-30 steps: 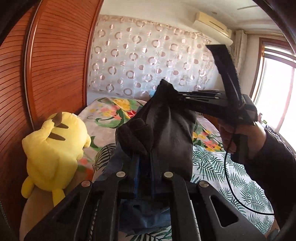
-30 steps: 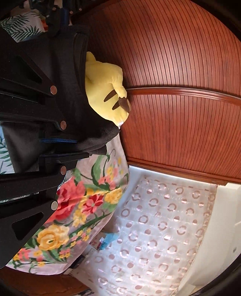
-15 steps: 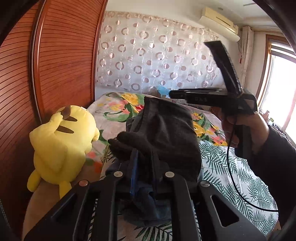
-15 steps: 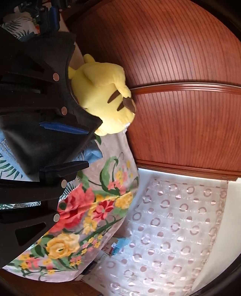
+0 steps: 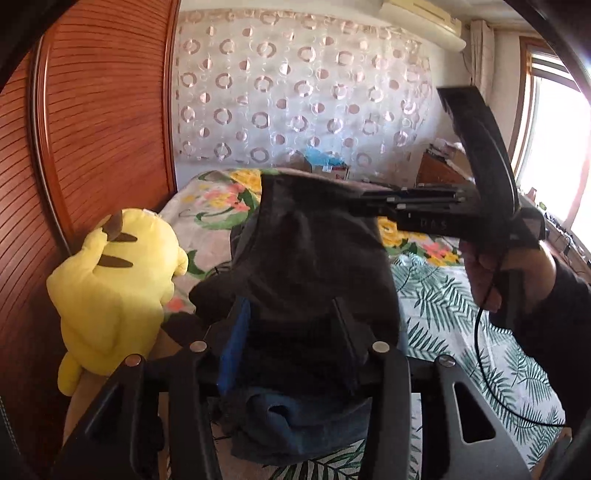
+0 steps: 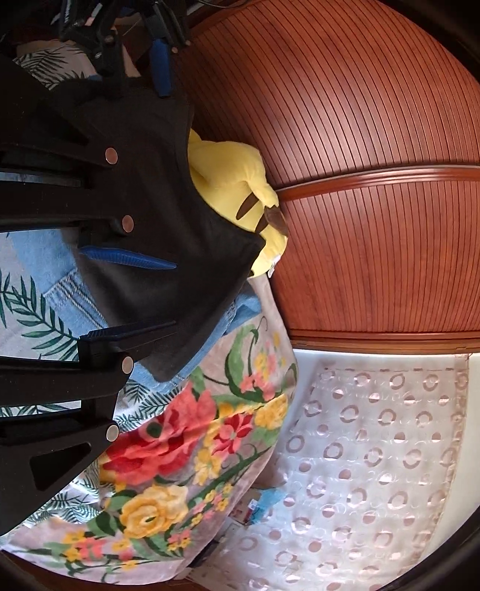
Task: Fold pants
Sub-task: 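Carry the folded shorts with both tools onto the blue jeans stack, then open both tools and release the shorts on the jeans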
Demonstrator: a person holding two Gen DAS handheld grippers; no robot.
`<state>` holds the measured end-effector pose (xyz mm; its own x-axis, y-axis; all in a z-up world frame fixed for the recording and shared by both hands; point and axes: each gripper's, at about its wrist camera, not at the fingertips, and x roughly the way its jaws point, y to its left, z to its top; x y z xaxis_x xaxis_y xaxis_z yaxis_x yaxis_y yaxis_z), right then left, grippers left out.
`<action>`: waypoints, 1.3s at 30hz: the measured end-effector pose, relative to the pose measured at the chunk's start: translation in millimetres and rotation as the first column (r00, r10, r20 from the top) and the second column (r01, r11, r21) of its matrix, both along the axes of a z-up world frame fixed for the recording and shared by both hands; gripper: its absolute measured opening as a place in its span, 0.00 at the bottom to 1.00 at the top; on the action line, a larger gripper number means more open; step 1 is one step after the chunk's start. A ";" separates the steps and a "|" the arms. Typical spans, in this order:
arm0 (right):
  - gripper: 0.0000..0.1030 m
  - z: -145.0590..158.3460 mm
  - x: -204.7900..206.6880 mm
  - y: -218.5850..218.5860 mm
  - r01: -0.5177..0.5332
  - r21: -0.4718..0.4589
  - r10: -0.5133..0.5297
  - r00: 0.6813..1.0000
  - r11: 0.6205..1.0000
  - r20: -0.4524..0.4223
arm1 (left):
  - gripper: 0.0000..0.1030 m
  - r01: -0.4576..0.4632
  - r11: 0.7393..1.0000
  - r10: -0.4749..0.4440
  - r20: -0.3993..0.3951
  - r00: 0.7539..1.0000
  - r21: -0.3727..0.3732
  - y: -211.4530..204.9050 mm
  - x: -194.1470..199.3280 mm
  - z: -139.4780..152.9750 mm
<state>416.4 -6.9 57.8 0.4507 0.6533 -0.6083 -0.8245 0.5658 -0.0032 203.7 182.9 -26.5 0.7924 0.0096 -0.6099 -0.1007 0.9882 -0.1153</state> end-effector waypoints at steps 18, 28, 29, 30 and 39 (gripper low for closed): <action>0.28 -10.0 -2.5 -6.5 0.090 0.056 -0.087 0.995 0.994 -0.045 | 0.45 -0.021 0.999 0.022 -0.035 0.999 0.028 -4.1 -7.0 -6.3; 0.28 3.1 -54.6 -43.9 0.113 0.100 -0.112 0.994 0.989 -0.022 | 0.78 -0.013 0.999 0.013 0.016 1.000 0.045 -14.8 -25.8 14.3; 0.28 3.5 -59.5 -47.8 0.117 0.102 -0.115 0.993 0.988 -0.021 | 0.78 -0.011 0.999 0.010 0.016 1.000 0.048 -16.0 -27.3 15.1; 0.28 4.4 -64.1 -52.5 0.123 0.106 -0.121 0.992 0.987 -0.018 | 0.82 -0.007 0.999 0.006 0.017 1.000 0.051 -18.0 -29.3 16.4; 0.28 7.8 -101.3 -87.2 0.160 0.133 -0.158 0.987 0.978 -0.026 | 1.00 0.022 0.998 -0.025 0.040 0.999 0.065 -35.1 -46.6 29.5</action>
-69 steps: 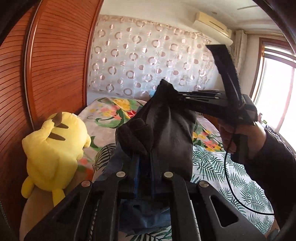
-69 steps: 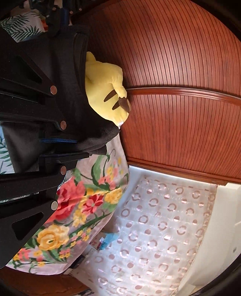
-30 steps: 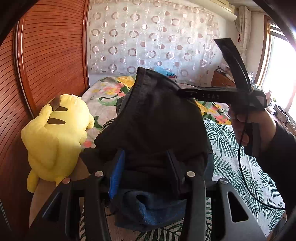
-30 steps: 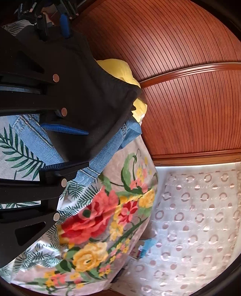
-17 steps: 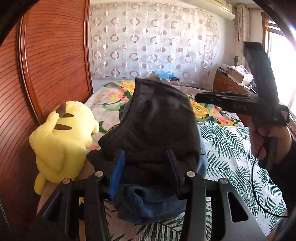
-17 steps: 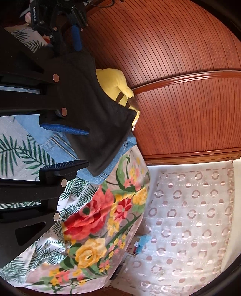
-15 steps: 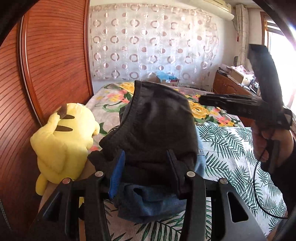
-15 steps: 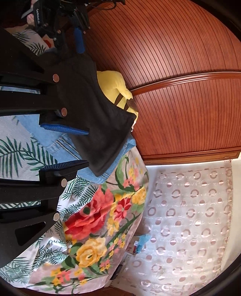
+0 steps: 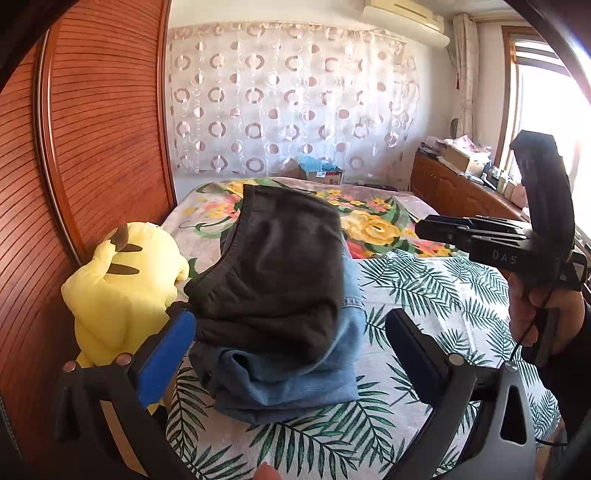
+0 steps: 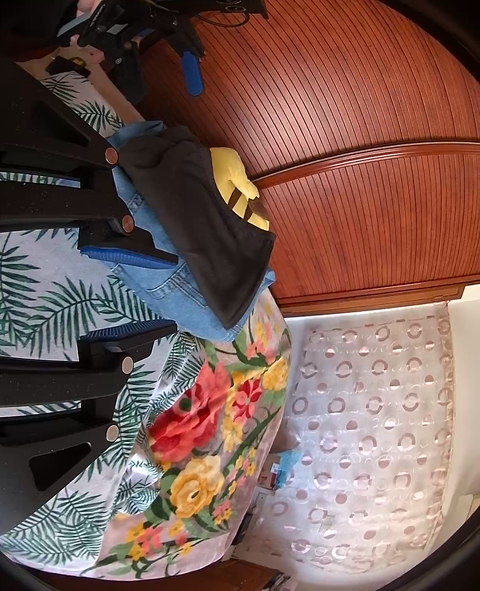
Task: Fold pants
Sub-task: 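Open both tools and release the shorts on the jeans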
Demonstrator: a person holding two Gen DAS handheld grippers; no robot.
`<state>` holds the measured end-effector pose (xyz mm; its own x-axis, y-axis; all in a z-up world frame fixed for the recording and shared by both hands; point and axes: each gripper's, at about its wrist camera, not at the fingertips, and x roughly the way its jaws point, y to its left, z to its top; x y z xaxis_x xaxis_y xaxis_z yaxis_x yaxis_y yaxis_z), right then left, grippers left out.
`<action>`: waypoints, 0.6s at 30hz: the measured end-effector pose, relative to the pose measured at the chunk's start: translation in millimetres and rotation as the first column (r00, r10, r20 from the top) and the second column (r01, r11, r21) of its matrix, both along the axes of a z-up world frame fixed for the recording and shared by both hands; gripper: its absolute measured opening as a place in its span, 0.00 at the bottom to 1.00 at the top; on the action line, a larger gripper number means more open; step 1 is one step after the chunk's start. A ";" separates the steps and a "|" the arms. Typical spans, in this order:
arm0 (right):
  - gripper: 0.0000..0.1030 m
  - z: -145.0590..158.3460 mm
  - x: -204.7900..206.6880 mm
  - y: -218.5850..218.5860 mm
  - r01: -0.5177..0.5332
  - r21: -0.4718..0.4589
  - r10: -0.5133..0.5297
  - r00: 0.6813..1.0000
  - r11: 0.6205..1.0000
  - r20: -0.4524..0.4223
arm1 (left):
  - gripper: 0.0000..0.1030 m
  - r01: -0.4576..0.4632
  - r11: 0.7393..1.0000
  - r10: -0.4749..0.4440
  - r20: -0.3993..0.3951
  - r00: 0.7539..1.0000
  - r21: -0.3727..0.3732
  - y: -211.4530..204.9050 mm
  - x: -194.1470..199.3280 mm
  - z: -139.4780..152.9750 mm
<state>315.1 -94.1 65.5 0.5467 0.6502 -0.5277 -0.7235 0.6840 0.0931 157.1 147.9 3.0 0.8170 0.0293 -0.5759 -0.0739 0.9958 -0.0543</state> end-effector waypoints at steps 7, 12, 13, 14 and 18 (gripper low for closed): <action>0.28 3.4 -22.4 -14.7 0.027 -0.003 -0.027 1.000 1.000 -0.001 | 1.00 0.015 1.000 -0.015 0.013 1.000 0.012 -11.8 -9.4 5.2; 0.29 3.5 -42.8 -28.0 0.065 -0.015 -0.065 0.998 0.998 0.000 | 1.00 0.027 1.000 -0.027 0.031 0.999 0.013 -22.3 -16.1 8.4; 0.31 3.4 -47.5 -30.5 0.073 -0.018 -0.073 0.997 0.997 0.002 | 1.00 0.027 1.000 -0.028 0.033 0.999 0.014 -24.4 -17.2 8.7; 0.35 3.8 -52.9 -33.3 0.085 -0.022 -0.085 0.996 0.996 0.005 | 1.00 0.028 0.999 -0.029 0.035 0.999 0.018 -27.3 -18.3 9.2; 0.42 6.1 -72.6 -42.1 0.120 -0.028 -0.119 0.993 0.992 0.010 | 1.00 0.039 0.999 -0.040 0.029 0.999 0.024 -39.0 -21.4 10.1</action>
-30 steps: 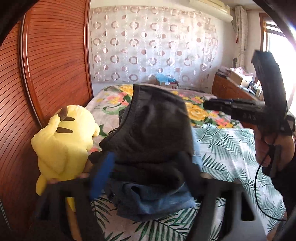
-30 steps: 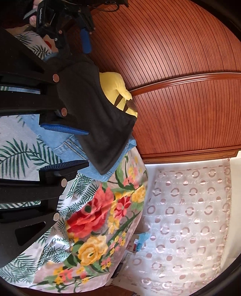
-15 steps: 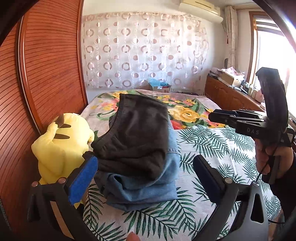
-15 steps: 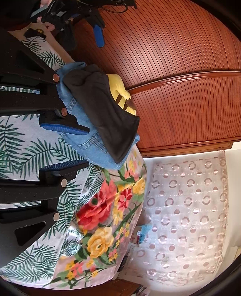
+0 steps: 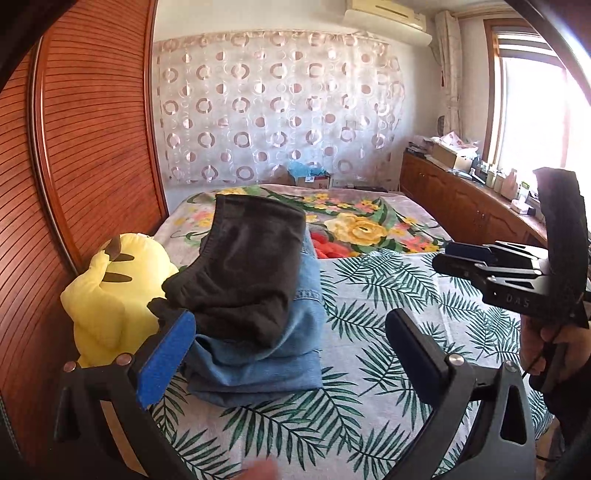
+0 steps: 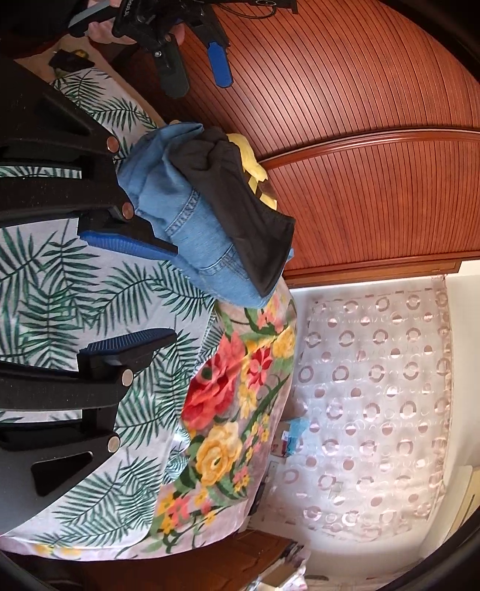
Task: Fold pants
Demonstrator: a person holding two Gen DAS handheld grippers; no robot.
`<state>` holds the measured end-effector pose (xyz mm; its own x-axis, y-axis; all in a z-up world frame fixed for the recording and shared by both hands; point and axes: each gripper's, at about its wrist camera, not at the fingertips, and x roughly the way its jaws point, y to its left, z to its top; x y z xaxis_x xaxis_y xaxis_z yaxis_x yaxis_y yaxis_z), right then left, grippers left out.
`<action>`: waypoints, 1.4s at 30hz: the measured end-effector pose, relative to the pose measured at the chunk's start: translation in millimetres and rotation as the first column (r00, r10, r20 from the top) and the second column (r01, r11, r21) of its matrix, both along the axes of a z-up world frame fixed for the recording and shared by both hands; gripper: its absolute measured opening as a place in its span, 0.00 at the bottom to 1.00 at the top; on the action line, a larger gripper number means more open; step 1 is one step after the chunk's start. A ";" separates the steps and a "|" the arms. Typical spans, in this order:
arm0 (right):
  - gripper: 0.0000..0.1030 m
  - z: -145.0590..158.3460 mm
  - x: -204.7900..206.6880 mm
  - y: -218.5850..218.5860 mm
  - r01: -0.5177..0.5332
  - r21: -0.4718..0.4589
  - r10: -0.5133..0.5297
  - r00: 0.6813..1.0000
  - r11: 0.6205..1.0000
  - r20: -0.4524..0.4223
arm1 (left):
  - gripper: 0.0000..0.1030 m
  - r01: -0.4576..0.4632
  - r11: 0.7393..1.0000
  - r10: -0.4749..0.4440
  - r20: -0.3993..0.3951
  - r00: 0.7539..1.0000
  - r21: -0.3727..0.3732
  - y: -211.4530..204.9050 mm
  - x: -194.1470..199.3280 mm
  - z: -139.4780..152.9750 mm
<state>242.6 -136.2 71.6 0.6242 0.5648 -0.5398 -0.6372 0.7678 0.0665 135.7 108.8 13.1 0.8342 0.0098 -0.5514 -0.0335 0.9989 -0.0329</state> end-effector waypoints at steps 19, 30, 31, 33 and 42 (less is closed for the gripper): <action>0.74 -1.5 -97.5 -38.2 0.207 -0.021 -0.208 0.978 0.978 -0.005 | 1.00 0.111 0.994 -0.112 -0.033 0.993 -0.020 -57.9 -24.8 -17.0; 0.74 15.7 -136.7 -42.9 0.323 -0.019 -0.323 0.946 0.946 0.019 | 1.00 0.134 0.991 -0.135 -0.037 0.990 -0.021 -88.8 -36.7 -12.2; 0.74 17.3 -140.9 -42.8 0.329 -0.015 -0.328 0.944 0.944 0.023 | 1.00 0.136 0.991 -0.137 -0.032 0.990 -0.018 -90.9 -37.8 -9.6; 0.74 22.3 -149.5 -40.4 0.340 -0.003 -0.340 0.940 0.940 0.033 | 1.00 0.137 0.990 -0.137 -0.017 0.990 -0.016 -94.0 -41.5 -3.0; 0.76 35.5 -185.0 -33.7 0.368 0.040 -0.370 0.925 0.929 0.091 | 1.00 0.148 0.989 -0.148 0.058 0.987 0.003 -106.8 -60.9 27.2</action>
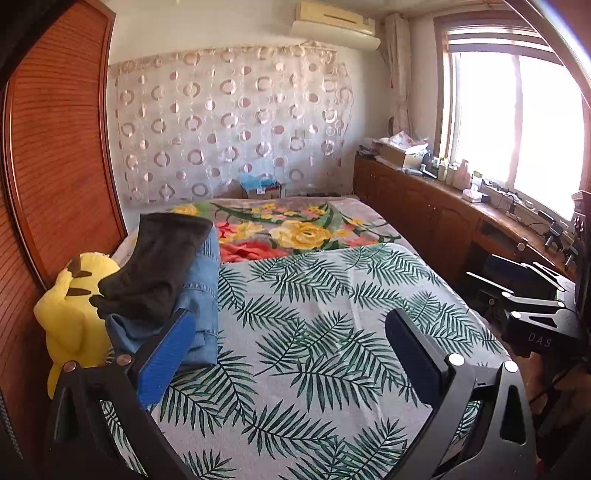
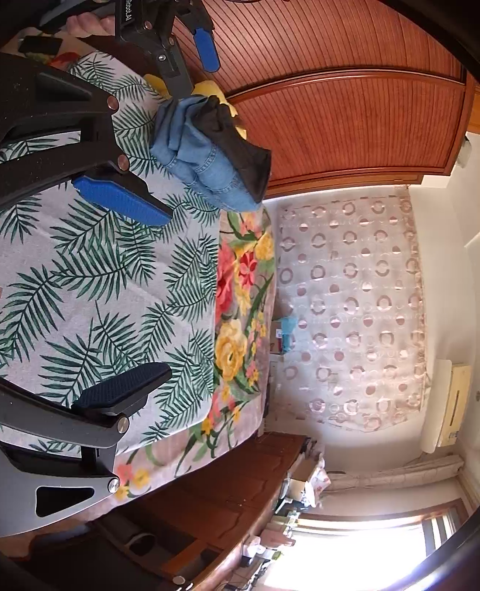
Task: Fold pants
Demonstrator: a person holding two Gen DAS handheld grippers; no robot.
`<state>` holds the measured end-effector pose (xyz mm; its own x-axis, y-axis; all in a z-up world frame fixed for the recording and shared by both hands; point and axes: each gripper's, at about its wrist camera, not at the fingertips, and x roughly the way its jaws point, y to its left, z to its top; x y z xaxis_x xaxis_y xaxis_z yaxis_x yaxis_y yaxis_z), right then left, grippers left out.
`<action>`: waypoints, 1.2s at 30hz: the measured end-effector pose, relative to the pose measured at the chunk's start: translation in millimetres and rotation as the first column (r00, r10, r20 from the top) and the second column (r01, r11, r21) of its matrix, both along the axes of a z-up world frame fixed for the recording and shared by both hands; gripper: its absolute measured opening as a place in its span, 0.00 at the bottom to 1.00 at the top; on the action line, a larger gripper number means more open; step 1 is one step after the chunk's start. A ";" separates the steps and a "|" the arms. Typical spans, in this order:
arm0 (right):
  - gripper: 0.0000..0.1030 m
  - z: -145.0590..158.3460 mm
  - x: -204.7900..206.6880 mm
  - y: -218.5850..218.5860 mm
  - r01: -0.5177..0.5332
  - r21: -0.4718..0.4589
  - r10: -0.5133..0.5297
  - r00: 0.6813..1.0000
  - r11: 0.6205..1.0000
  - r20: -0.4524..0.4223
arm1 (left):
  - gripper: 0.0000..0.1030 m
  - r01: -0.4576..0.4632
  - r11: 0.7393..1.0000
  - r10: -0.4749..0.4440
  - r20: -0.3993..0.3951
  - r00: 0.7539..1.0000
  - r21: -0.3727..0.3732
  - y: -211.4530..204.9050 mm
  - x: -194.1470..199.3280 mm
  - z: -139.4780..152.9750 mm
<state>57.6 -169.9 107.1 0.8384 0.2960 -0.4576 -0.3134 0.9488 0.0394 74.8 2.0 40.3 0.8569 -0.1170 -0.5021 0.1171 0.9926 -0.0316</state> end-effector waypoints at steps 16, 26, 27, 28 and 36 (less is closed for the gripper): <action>0.76 -6.3 -29.1 -14.6 0.026 0.032 -0.029 0.994 0.999 0.102 | 1.00 -0.015 1.000 0.014 0.098 0.995 0.009 -0.6 -29.0 34.9; 0.76 -18.6 -29.3 -13.9 0.043 0.055 -0.051 0.986 0.998 0.157 | 1.00 -0.040 0.999 0.039 0.123 0.992 0.003 8.2 -40.2 35.3; 0.76 -20.3 -27.7 -13.7 0.043 0.056 -0.051 0.986 0.998 0.157 | 1.00 -0.043 0.999 0.043 0.122 0.992 0.002 9.0 -40.6 34.3; 0.76 -21.9 -27.3 -13.1 0.042 0.056 -0.050 0.986 0.998 0.158 | 1.00 -0.046 0.999 0.046 0.120 0.992 0.002 9.1 -40.2 33.4; 0.76 -27.1 -23.6 -11.1 0.041 0.053 -0.049 0.986 0.998 0.159 | 1.00 -0.060 0.998 0.059 0.115 0.992 0.004 11.1 -38.2 29.7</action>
